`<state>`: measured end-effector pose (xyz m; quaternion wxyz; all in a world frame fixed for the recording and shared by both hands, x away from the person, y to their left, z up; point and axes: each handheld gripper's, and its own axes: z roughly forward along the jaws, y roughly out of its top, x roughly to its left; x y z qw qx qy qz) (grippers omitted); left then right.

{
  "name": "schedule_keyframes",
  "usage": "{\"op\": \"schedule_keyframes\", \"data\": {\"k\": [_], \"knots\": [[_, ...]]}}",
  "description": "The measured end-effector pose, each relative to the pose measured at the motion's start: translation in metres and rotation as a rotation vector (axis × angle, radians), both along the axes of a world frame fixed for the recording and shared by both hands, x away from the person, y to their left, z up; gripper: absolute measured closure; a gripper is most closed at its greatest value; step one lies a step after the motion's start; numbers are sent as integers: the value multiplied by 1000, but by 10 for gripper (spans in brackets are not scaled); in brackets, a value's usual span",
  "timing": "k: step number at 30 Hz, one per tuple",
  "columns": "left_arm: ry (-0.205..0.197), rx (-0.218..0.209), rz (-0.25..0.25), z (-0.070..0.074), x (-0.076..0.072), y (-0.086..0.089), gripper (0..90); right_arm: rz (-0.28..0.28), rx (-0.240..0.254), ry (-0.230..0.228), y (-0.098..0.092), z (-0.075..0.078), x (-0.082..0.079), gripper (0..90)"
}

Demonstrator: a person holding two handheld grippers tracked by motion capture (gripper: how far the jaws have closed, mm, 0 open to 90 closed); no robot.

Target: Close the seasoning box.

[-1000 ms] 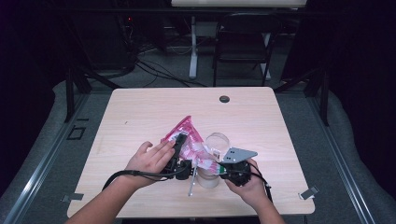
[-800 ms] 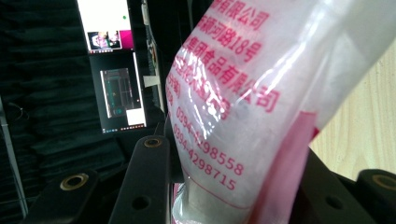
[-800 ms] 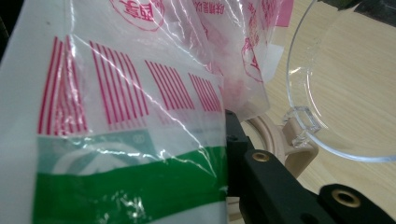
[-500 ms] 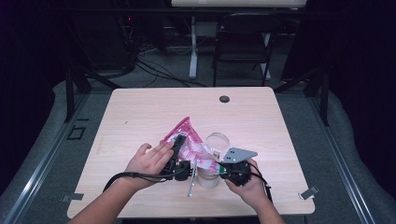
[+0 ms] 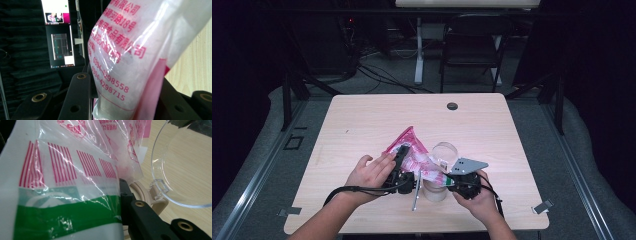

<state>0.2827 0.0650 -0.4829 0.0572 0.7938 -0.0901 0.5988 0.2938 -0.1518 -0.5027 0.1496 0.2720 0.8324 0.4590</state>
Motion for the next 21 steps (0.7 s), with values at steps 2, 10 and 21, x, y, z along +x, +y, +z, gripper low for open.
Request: {"op": "schedule_keyframes", "data": {"k": [2,10,21], "knots": [[9,-15,6,-1,0,1,687,1,4,2,0,0,0,900],[23,-37,21,-4,-1,7,685,-13,29,-5,-1,2,0,900],[60,-85,47,-9,-2,11,685,-10,45,1,0,2,-1,897]]}}
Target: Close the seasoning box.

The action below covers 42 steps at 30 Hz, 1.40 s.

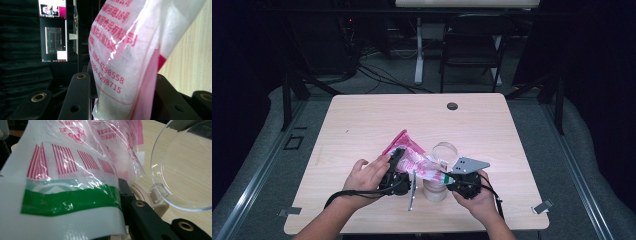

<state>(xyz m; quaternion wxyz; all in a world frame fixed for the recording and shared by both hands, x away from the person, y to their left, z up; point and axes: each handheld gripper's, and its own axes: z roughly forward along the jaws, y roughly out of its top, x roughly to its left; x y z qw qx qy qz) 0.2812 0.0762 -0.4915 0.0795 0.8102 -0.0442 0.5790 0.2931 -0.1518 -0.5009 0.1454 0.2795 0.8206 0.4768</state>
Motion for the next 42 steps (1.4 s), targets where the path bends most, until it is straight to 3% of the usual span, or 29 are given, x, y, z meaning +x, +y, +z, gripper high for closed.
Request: {"op": "schedule_keyframes", "data": {"k": [21,42], "knots": [[42,-47,32,-11,-1,6,685,0,31,-3,1,3,-1,888],[107,-159,58,-20,-2,10,703,0,47,-18,2,7,-3,886]]}}
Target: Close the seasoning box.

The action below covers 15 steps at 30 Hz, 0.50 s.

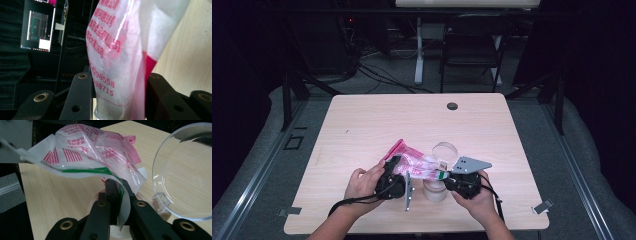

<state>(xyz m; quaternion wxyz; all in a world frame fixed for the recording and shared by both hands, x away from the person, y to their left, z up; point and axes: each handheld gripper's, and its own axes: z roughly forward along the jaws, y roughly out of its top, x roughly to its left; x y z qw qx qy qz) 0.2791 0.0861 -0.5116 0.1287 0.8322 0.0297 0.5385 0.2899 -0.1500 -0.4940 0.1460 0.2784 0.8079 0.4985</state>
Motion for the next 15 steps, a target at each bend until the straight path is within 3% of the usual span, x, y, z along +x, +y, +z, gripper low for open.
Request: {"op": "schedule_keyframes", "data": {"k": [15], "knots": [[30,-74,17,-6,-1,1,704,1,8,1,1,1,0,877]]}}
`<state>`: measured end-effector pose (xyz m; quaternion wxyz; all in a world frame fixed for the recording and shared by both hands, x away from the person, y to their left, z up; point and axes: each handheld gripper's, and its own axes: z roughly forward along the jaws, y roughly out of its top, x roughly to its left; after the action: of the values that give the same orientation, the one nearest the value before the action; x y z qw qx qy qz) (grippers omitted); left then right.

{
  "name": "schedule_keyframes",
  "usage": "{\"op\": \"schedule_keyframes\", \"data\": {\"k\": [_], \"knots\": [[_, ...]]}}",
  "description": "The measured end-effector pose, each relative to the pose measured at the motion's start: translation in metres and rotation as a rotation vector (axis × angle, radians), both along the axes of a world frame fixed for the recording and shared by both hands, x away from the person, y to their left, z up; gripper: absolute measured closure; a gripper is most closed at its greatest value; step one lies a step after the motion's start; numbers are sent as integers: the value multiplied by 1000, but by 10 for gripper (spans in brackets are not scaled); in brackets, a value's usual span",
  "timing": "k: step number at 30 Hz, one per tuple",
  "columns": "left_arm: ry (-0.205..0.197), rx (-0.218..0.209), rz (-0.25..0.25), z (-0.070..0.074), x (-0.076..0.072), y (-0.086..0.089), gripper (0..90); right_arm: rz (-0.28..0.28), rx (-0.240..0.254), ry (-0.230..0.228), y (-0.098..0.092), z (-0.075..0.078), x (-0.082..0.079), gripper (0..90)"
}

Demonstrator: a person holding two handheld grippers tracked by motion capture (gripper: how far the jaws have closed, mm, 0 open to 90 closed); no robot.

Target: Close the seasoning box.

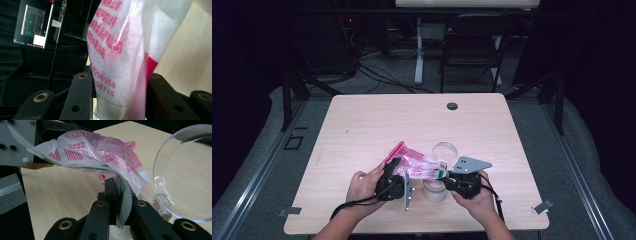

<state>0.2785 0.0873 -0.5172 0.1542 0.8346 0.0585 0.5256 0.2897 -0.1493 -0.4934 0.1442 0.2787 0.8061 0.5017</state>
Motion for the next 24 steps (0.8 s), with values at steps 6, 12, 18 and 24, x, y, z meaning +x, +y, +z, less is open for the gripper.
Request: {"op": "schedule_keyframes", "data": {"k": [6,12,18,24], "knots": [[8,-41,5,-4,0,3,704,2,-1,1,1,0,0,874],[28,-84,15,-9,-1,5,704,5,-1,2,2,0,-1,868],[53,-141,16,-13,0,7,703,5,-2,-4,3,1,-2,863],[92,-183,19,-19,0,10,704,11,-4,-3,6,0,-2,863]]}}
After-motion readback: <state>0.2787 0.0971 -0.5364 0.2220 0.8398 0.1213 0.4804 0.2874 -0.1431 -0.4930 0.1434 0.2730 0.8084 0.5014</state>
